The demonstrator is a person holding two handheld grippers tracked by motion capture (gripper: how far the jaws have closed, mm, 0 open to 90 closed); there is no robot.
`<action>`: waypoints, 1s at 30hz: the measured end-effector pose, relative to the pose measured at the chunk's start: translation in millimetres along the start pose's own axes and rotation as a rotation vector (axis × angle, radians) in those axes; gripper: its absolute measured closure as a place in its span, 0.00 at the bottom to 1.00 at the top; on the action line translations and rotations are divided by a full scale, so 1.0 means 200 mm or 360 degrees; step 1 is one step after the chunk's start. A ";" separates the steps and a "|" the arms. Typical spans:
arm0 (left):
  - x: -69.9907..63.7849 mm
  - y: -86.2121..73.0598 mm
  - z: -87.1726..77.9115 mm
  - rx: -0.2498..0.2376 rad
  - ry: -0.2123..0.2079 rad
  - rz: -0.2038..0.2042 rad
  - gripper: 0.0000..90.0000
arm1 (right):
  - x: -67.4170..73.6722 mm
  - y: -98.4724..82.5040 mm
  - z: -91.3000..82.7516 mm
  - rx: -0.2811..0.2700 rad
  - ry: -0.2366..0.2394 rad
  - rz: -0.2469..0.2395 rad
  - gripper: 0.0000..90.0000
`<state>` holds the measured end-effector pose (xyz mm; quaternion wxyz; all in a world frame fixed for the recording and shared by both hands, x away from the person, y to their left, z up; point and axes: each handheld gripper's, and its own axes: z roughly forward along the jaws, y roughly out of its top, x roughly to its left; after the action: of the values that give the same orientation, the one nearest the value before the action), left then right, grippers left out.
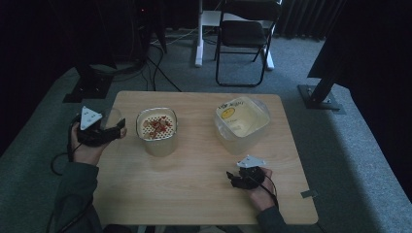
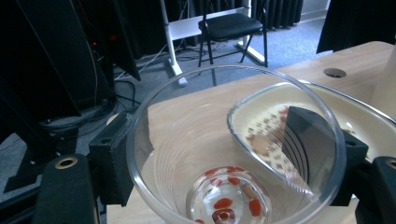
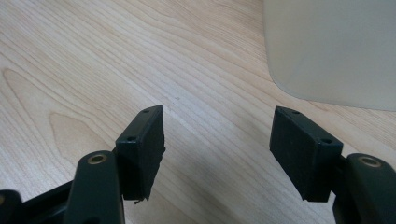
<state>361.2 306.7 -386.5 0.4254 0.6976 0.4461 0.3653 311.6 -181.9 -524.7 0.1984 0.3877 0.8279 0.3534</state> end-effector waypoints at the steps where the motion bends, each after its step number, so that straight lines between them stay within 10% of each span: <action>1: 0.01 0.01 0.01 -0.0006 0.0000 -0.0005 0.27 | 0.00 0.00 0.00 -0.0001 -0.0002 -0.0001 0.39; 30: 0.10 0.27 0.31 0.0066 0.0146 0.0057 0.28 | -0.04 -0.08 0.04 0.0076 -0.0068 0.0031 0.39</action>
<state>439.7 296.6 -356.2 0.3833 0.6966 0.4601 0.3951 312.7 -192.3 -541.9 0.2033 0.4079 0.8278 0.3272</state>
